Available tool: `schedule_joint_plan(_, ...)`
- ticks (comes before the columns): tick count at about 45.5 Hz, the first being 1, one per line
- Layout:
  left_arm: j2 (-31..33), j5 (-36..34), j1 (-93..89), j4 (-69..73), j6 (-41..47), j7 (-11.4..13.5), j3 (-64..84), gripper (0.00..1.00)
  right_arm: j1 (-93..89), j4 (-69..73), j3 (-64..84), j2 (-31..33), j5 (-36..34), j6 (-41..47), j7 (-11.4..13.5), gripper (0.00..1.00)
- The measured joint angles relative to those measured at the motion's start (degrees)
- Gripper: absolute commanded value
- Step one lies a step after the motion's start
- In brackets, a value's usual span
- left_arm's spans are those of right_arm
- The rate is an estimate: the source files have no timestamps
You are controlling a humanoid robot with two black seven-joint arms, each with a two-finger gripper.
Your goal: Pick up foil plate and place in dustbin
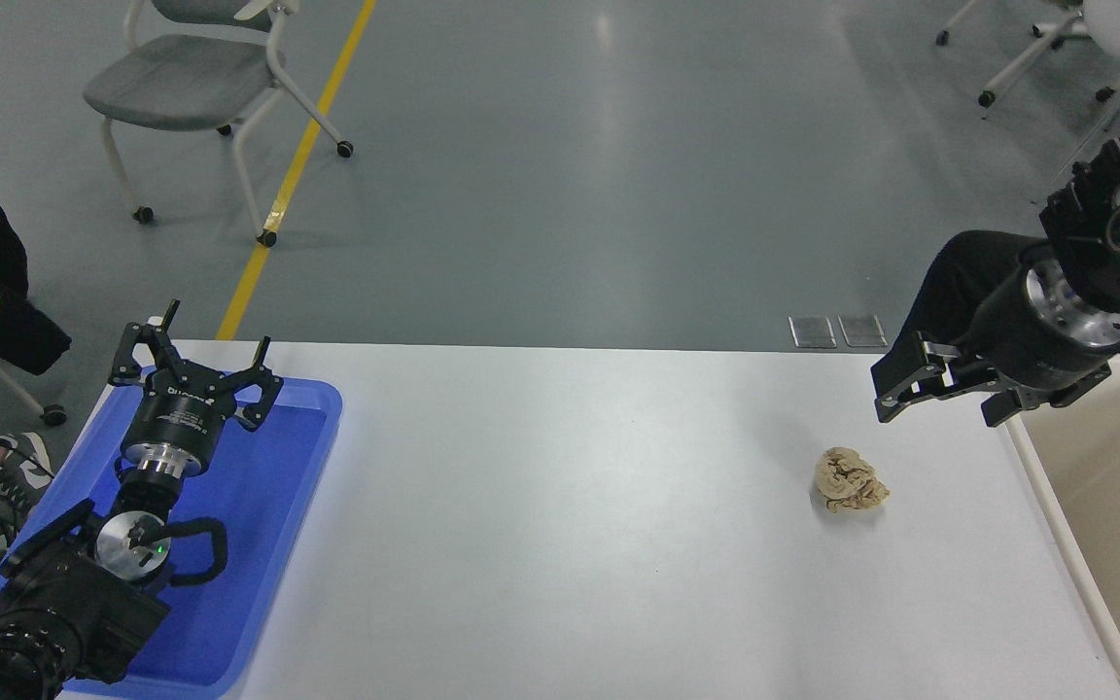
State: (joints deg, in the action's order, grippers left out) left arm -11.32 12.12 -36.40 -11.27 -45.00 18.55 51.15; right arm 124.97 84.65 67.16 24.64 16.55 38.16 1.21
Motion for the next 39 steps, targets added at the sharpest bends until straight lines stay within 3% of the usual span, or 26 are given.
schedule_joint_plan(20, -0.01, 0.0, 0.08, 0.05, 0.0, 0.07, 0.05, 1.0, 6.17, 2.32, 3.79, -12.08, -9.04, 1.01, 0.02, 1.0)
schedule_joint_plan(39, -0.03, 0.0, 0.1, 0.04, 0.0, 0.08, 0.02, 1.0, 4.48, -0.33, 8.6, -12.47, -10.98, 0.86, -0.07, 1.0)
